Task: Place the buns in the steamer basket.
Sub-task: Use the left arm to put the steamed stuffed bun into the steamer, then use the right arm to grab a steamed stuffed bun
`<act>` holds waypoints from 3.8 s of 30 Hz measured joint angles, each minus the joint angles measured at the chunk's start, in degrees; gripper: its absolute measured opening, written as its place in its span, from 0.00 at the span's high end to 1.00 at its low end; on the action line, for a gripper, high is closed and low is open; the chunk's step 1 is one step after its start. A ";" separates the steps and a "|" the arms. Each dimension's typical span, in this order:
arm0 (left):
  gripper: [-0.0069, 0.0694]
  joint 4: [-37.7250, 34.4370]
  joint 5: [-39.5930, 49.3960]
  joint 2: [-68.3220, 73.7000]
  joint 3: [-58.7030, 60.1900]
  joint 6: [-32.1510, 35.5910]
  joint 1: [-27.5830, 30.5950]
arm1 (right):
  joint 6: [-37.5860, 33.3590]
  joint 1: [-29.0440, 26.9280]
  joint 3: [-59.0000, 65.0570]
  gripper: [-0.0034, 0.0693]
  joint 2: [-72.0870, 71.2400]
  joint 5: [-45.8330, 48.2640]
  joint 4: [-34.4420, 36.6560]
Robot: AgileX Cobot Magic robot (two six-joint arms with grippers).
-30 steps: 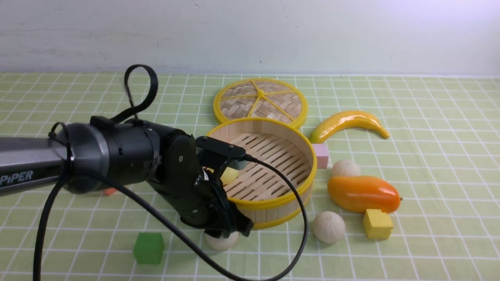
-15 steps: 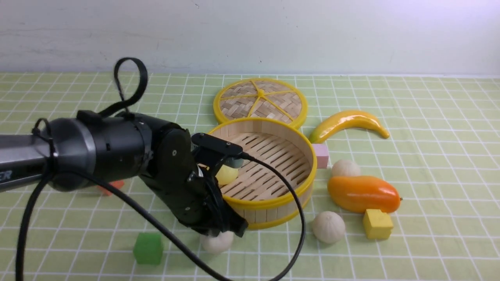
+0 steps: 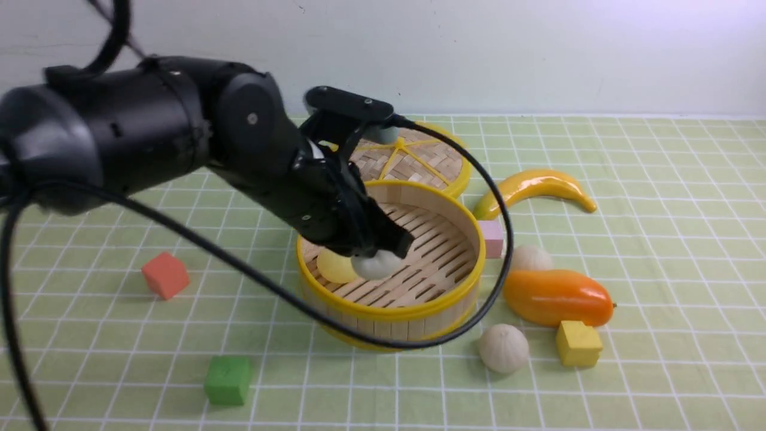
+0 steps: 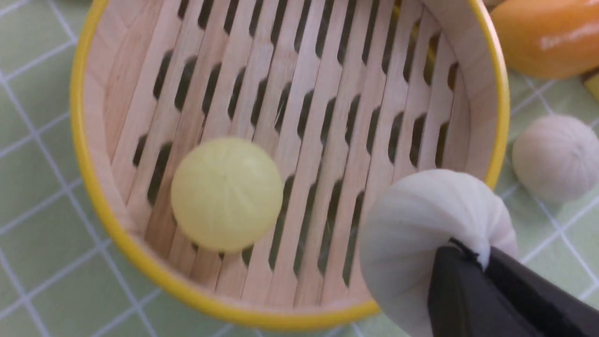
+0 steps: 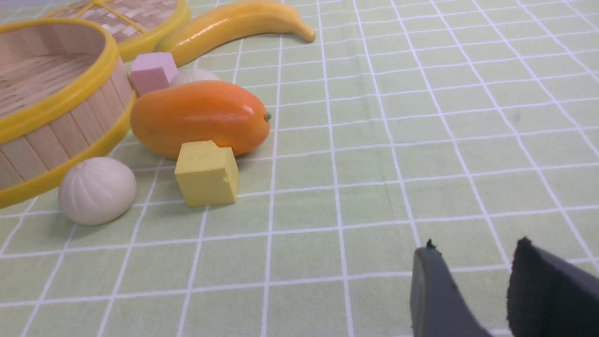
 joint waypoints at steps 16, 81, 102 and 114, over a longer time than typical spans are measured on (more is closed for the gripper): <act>0.45 1.85 9.98 14.09 -15.16 -3.47 0.30 | 0.00 0.00 0.00 0.62 0.00 0.00 0.00; 0.93 -9.47 -34.96 -82.91 71.17 -3.64 -11.37 | -10.00 24.34 -74.41 0.68 104.11 26.94 15.10; 0.93 -9.47 -35.01 -82.91 71.17 -3.64 -11.37 | -11.51 21.15 -74.47 0.72 108.62 21.02 19.59; 0.92 -9.47 -35.01 -82.91 71.17 -3.64 -11.37 | -17.15 21.15 -77.97 0.95 97.12 26.46 25.23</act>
